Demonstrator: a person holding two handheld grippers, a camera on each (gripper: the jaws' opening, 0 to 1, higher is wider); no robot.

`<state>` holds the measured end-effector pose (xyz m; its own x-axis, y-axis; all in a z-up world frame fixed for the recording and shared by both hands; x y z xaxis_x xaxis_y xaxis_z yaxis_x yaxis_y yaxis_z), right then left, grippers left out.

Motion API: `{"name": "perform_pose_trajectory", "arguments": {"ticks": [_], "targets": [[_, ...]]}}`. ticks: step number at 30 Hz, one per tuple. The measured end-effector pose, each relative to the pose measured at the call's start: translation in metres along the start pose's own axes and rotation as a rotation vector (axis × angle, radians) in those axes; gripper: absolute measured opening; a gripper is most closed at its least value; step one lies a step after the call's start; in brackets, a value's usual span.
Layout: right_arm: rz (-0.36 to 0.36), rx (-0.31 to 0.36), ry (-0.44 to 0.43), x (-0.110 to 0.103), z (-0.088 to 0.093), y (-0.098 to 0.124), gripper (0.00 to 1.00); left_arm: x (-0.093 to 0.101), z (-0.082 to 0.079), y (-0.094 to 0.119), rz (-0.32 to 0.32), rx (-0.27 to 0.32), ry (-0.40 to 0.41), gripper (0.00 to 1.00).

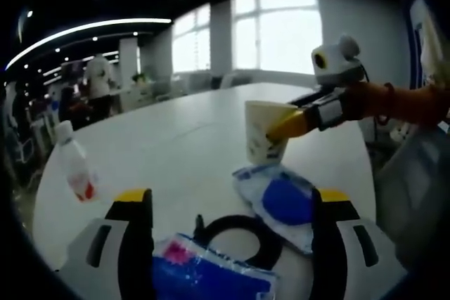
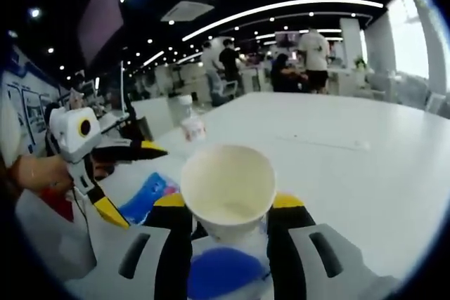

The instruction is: Arrange the tabletop items into an orderly group along one side of the table until the central work area is clear of visible clutter.

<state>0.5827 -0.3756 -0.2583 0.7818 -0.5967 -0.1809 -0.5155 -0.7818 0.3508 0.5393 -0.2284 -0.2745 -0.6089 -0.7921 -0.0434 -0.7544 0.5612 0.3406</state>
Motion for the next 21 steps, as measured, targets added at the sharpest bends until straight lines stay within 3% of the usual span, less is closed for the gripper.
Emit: {"name": "perform_pose_trajectory", "arguments": {"ticks": [21], "targets": [[-0.128, -0.045, 0.025, -0.033, 0.002, -0.011, 0.41, 0.017, -0.002, -0.007, 0.056, 0.012, 0.002, 0.88]]}}
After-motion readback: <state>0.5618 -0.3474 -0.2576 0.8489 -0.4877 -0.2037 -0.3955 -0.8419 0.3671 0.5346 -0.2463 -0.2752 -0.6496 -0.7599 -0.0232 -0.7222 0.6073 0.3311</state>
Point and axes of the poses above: the point that each gripper's makers call its tool centre point, and the gripper's own axes: y roughly backward along the fingers, x roughly to its right, z roughly out of its underside, the point moved 4 cm from there along y, roughly backward along the fingers, and after that the axes turned 6 degrees about -z, right-handed, at the moved point
